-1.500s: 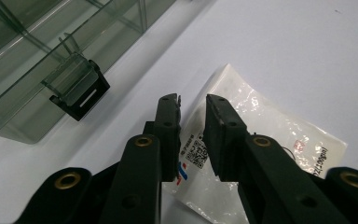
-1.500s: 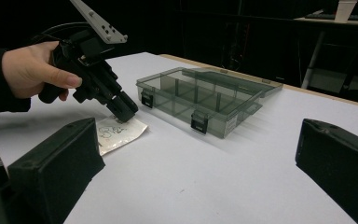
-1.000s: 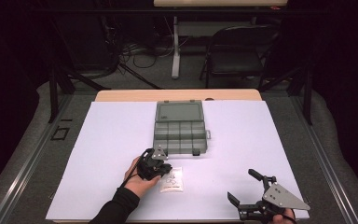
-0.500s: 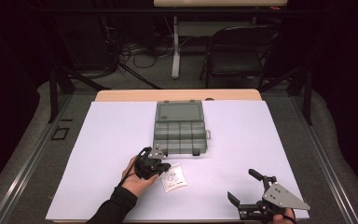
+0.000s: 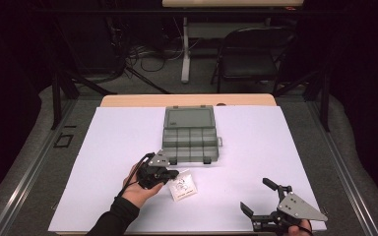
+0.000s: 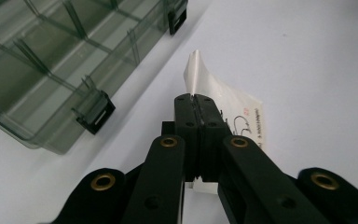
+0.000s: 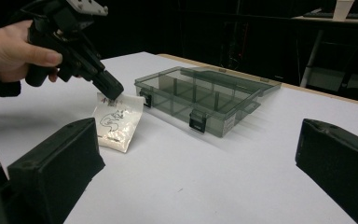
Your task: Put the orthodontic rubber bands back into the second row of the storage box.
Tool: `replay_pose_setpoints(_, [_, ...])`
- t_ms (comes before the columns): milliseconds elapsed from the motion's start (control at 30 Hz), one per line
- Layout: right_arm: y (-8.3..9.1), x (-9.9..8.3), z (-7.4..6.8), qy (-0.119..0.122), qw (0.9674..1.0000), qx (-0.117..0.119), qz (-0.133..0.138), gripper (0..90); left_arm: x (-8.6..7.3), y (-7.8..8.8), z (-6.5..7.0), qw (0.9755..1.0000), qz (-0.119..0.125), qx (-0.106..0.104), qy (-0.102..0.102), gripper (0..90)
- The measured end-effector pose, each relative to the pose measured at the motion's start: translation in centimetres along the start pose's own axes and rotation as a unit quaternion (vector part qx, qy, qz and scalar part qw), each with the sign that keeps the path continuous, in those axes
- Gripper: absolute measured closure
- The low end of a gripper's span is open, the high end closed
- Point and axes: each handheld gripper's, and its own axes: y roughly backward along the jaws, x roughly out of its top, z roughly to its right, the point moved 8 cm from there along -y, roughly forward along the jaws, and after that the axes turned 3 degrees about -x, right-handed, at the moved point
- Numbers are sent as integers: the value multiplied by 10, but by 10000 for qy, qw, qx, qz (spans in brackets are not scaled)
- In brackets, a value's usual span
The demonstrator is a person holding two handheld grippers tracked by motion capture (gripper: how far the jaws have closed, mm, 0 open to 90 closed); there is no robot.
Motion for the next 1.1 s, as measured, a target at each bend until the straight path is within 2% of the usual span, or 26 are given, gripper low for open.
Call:
replay_pose_setpoints(167, [-1, 0, 0, -7, 10000, 10, 29, 0, 12, 14, 3, 9998, 119, 50, -176, 896])
replay_pose_setpoints(367, [-1, 0, -1, 31, 10000, 20, 51, 0, 19, 22, 3, 9995, 163, 96, -254, 896])
replay_pose_setpoints(767, [-1, 0, -2, 50, 10000, 64, 36, 0, 31, 33, -7, 9991, 245, 219, -281, 896])
replay_pose_setpoints(1067, [-2, 1, -1, 9, 10000, 29, 89, 0, 53, 48, -21, 9982, 263, 392, -379, 896])
replay_pose_setpoints(1100, [-1, 0, -1, 21, 10000, 45, 26, 0, 55, 50, -24, 9980, 266, 413, -389, 896])
